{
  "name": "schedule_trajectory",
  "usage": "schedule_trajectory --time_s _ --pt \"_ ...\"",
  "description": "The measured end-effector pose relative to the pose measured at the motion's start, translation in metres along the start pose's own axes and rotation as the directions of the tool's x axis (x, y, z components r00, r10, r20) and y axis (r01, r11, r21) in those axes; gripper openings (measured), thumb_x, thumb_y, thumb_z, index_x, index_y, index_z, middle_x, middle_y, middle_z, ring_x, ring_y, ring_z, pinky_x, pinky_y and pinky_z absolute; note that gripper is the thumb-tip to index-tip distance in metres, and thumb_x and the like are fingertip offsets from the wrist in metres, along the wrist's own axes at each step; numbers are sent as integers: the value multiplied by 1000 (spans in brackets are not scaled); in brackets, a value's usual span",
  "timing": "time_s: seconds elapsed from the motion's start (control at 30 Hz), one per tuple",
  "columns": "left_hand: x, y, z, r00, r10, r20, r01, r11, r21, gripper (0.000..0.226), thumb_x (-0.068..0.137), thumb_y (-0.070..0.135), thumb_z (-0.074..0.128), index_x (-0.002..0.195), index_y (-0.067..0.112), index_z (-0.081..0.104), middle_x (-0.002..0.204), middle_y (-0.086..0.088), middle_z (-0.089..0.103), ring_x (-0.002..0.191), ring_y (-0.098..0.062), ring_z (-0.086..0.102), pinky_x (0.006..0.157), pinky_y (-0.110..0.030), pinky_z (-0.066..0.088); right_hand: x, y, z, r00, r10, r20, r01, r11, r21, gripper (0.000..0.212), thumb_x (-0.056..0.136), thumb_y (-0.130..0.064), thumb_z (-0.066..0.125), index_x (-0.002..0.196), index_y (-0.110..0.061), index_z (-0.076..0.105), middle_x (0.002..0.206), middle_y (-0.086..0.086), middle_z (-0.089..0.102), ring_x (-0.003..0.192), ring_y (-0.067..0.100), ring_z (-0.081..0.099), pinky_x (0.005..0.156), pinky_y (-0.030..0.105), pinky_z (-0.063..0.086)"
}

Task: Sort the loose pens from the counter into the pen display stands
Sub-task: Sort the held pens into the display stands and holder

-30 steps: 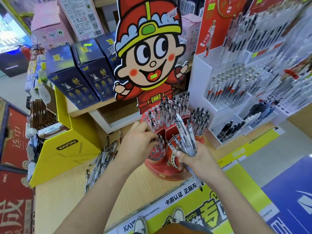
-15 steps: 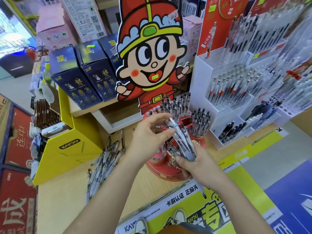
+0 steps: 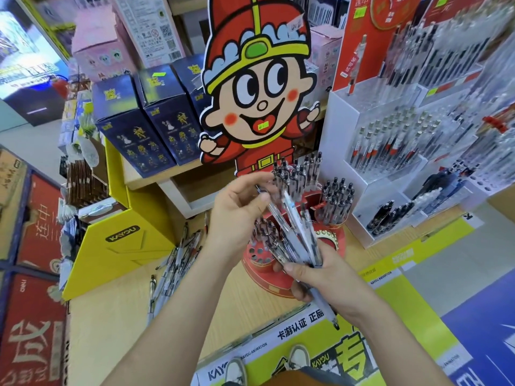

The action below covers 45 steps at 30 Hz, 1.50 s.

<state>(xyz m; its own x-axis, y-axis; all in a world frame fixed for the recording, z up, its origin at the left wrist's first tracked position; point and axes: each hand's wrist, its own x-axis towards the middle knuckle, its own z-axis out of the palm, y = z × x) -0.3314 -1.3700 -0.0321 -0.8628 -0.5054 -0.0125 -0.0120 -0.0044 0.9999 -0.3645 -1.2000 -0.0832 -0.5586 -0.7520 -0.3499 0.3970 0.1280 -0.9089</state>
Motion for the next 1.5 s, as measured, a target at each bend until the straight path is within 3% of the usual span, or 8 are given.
schedule_trajectory --time_s 0.2,0.47,0.73,0.93,1.1,1.27,1.4,1.5 --pt "6 23 -39 956 123 -265 -131 991 -11 29 83 -3 67 107 15 67 94 -4 75 92 -19 70 81 -31 56 -4 4 -11 997 43 -68 -43 999 -7 11 96 -10 57 107 -10 55 87 11 69 47 18 45 46 27 35" --pt "-20 7 -76 976 152 -158 -103 953 286 20 82 -2 69 91 16 71 88 -3 73 86 -17 69 80 -30 57 -1 5 -13 965 54 -257 -52 999 13 20 98 -28 53 88 -12 52 71 9 64 43 18 42 43 24 31" --pt "-22 -47 -76 979 111 -171 -35 917 396 32 77 -6 73 80 26 69 83 8 71 78 -6 68 74 -16 52 4 14 -3 965 53 -257 -66 997 -40 16 99 -22 53 97 -6 58 80 11 70 49 18 51 44 26 38" --pt "-18 -63 -76 970 233 -61 -158 805 572 28 80 1 73 89 27 69 87 22 67 86 -3 66 83 -23 54 5 14 0 965 41 -258 -57 997 -57 15 98 -20 55 94 -6 57 78 13 69 50 20 53 46 28 40" --pt "-16 -70 -69 962 240 126 -264 719 643 21 79 8 76 97 18 74 91 14 70 87 1 65 84 -19 53 5 12 3 964 42 -261 -62 996 -69 11 96 -19 58 92 -9 56 67 12 61 54 23 55 48 30 43" --pt "-14 -80 -68 937 302 177 -333 611 718 19 81 15 74 99 18 75 94 9 69 90 -4 59 82 -25 52 6 11 6 963 -87 -257 -26 913 -408 5 98 -20 55 97 -24 56 78 4 70 50 14 55 49 27 44" --pt "-9 -77 -67 938 304 167 -326 607 725 17 88 20 67 102 16 74 94 9 61 88 3 49 79 -4 40 5 15 6 935 -266 -235 19 700 -714 10 97 -32 55 91 -34 47 71 -11 60 60 -1 53 55 16 39" --pt "-6 -75 -65 945 307 117 -292 620 728 15 85 20 71 99 15 73 93 5 69 86 -1 58 81 -22 52 3 19 6 920 -317 -230 37 655 -754 11 97 -38 53 99 -29 48 72 -10 58 63 4 51 58 20 39"
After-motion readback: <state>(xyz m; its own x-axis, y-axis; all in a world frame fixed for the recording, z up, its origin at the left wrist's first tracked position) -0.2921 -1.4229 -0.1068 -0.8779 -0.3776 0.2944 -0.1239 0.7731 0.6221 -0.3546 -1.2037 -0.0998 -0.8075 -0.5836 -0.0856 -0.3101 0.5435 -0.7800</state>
